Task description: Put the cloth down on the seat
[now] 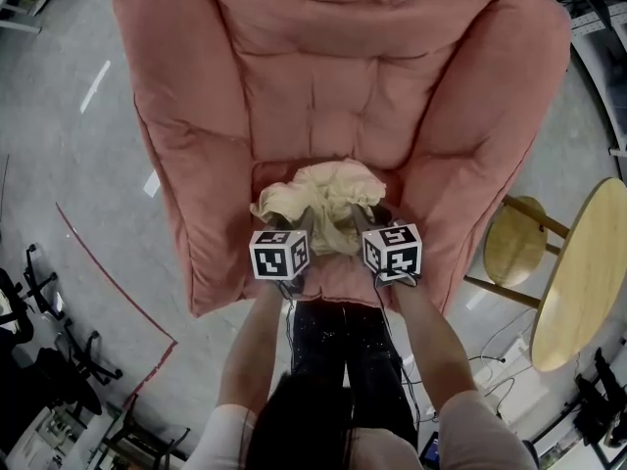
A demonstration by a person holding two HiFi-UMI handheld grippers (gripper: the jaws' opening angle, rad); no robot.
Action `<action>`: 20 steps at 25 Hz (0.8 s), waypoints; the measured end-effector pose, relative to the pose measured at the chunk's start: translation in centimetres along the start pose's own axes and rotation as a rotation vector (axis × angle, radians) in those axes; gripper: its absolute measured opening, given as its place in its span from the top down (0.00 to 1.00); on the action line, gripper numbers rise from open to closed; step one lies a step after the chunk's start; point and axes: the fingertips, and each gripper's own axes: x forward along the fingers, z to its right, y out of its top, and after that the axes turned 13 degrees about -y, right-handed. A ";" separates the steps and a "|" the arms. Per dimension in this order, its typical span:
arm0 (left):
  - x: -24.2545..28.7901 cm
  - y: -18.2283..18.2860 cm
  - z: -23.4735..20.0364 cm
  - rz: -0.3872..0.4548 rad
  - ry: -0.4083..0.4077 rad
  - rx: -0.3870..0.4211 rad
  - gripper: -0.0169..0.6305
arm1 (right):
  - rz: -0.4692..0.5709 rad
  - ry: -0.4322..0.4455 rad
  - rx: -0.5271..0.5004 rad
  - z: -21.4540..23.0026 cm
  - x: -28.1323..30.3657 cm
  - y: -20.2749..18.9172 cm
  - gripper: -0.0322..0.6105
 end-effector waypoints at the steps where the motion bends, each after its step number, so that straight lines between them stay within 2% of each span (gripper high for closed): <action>1: 0.0 -0.2 -0.2 -0.002 -0.003 0.001 0.88 | -0.005 -0.004 0.005 0.0 0.2 -0.1 0.82; 6: 1.3 -1.6 -1.9 -0.043 0.021 -0.017 0.88 | -0.049 -0.017 0.005 0.3 2.2 -1.5 0.82; 9: 2.2 -1.8 -2.7 -0.047 0.028 -0.012 0.88 | -0.059 0.008 -0.010 0.0 3.5 -1.9 0.80; 13: 2.4 -2.5 -2.5 -0.069 0.008 -0.077 0.87 | -0.076 0.075 0.000 -1.0 3.3 -2.1 0.65; 15: 2.1 -2.1 -2.2 -0.073 -0.037 -0.111 0.79 | -0.085 0.092 0.008 -1.8 3.1 -1.5 0.58; 17: 2.0 -1.9 -1.0 -0.076 -0.093 -0.127 0.62 | -0.098 0.097 0.003 -2.1 2.5 -1.5 0.54; 20: 2.2 -1.7 -0.1 -0.072 -0.124 -0.121 0.50 | -0.099 0.088 0.018 -1.6 2.1 -1.3 0.49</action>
